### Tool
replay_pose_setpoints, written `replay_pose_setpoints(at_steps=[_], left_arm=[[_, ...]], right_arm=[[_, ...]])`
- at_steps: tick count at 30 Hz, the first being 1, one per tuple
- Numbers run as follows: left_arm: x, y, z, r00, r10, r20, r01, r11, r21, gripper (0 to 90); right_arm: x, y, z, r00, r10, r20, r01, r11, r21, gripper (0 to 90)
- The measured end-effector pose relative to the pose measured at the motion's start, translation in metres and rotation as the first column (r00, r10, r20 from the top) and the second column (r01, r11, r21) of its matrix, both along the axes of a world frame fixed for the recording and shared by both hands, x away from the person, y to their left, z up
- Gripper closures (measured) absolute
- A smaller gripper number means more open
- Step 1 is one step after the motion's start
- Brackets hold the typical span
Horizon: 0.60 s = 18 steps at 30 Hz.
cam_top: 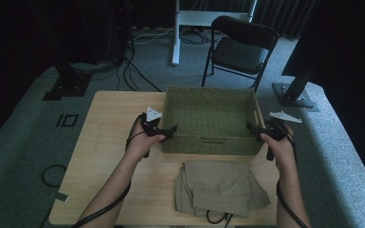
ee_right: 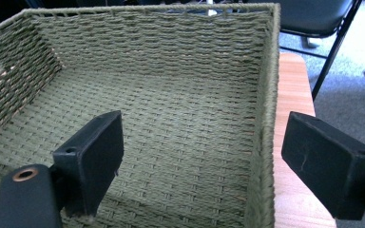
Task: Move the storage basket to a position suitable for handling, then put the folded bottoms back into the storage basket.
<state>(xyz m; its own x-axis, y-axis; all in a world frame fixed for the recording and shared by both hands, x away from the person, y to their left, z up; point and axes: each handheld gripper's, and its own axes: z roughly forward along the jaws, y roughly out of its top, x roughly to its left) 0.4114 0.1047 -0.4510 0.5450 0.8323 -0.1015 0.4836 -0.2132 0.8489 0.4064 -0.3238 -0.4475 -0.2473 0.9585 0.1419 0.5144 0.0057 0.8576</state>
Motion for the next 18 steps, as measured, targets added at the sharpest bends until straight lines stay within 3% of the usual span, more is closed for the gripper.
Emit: replay_pose_setpoints(at_steps=[5,18], left_arm=[[-0.004,0.005,-0.002,0.9995,-0.030,-0.002,0.030,0.9994,-0.015,19.0],[-0.019,0.007,0.013,0.9946,-0.088,0.056,0.091,0.9944,-0.054,19.1]], right_arm=[[-0.006,0.006,0.000,0.9994,0.035,0.002,-0.034,0.999,-0.040,13.5],[-0.018,0.018,0.003,0.9939,0.110,0.010,-0.110,0.994,-0.029,13.6]])
